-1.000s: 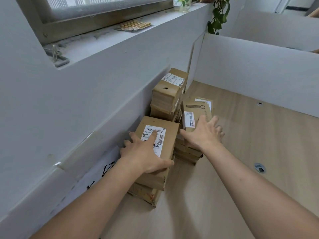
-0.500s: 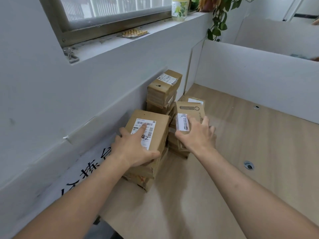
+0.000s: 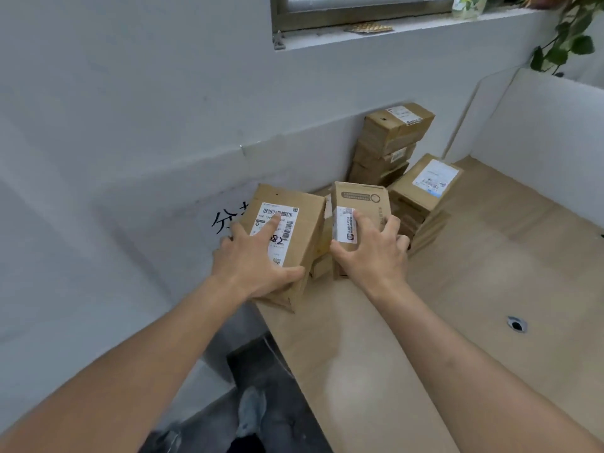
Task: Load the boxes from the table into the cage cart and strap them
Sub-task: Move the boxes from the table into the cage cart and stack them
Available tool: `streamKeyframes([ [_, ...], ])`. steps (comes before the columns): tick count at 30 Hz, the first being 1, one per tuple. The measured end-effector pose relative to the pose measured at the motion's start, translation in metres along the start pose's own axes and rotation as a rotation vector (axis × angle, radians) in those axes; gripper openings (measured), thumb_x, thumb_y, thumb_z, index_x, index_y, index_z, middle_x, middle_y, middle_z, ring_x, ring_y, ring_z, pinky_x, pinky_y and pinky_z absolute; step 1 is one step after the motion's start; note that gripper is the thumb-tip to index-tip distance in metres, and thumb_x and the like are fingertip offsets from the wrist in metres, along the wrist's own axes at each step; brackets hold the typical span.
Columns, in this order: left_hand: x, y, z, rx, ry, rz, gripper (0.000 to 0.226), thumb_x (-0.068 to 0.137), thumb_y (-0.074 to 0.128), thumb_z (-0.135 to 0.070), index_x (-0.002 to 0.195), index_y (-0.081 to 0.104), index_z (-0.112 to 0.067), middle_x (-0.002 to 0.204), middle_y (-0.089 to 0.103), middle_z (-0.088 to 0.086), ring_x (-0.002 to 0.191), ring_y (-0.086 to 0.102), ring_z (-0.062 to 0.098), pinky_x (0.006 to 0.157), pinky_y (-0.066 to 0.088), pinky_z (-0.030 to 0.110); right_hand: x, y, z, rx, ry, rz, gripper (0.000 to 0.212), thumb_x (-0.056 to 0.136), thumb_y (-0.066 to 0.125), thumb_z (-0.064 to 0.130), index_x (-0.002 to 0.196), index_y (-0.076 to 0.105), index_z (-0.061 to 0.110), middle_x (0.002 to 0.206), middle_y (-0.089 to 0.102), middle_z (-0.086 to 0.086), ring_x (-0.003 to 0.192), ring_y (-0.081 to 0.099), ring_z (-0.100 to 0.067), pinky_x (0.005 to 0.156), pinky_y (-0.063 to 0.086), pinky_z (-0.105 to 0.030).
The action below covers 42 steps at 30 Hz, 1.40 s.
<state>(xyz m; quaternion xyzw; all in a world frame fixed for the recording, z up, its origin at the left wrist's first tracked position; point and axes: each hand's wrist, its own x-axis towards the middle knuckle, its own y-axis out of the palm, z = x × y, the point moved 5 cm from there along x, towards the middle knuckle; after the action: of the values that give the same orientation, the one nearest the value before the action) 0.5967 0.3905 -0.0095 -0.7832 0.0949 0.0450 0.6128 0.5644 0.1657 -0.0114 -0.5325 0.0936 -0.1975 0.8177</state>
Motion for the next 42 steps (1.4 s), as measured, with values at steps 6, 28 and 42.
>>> streamKeyframes([
  [6,-0.061,0.014,0.062,-0.010,-0.167,-0.004,0.121,0.058,0.057,-0.095,0.158,0.001,-0.057,0.145,0.029,0.017,0.124,0.045,0.041,0.106,0.045,0.052,-0.055,0.029,0.033,0.002,-0.130,0.094,0.075,0.086,0.062,0.066,0.152,0.035,0.045,0.151,0.025,-0.013,0.120,0.041,-0.040,0.097,0.047,-0.049],
  [28,-0.278,0.079,0.265,-0.190,-0.456,0.063,0.118,0.063,0.063,-0.091,0.160,0.007,-0.052,0.146,0.030,0.020,0.124,0.048,0.047,0.101,0.046,0.054,-0.288,0.131,0.140,-0.192,-0.379,0.360,0.075,0.088,0.056,0.067,0.153,0.027,0.043,0.155,0.024,-0.017,0.127,0.041,-0.045,0.103,0.047,-0.054],
  [42,-0.419,0.101,0.384,-0.408,-0.892,-0.043,0.122,0.057,0.061,-0.093,0.158,0.005,-0.054,0.147,0.027,0.022,0.128,0.043,0.048,0.107,0.044,0.057,-0.426,0.186,0.246,-0.210,-0.768,0.544,0.070,0.090,0.057,0.064,0.151,0.031,0.044,0.156,0.020,-0.011,0.128,0.037,-0.043,0.103,0.047,-0.053],
])
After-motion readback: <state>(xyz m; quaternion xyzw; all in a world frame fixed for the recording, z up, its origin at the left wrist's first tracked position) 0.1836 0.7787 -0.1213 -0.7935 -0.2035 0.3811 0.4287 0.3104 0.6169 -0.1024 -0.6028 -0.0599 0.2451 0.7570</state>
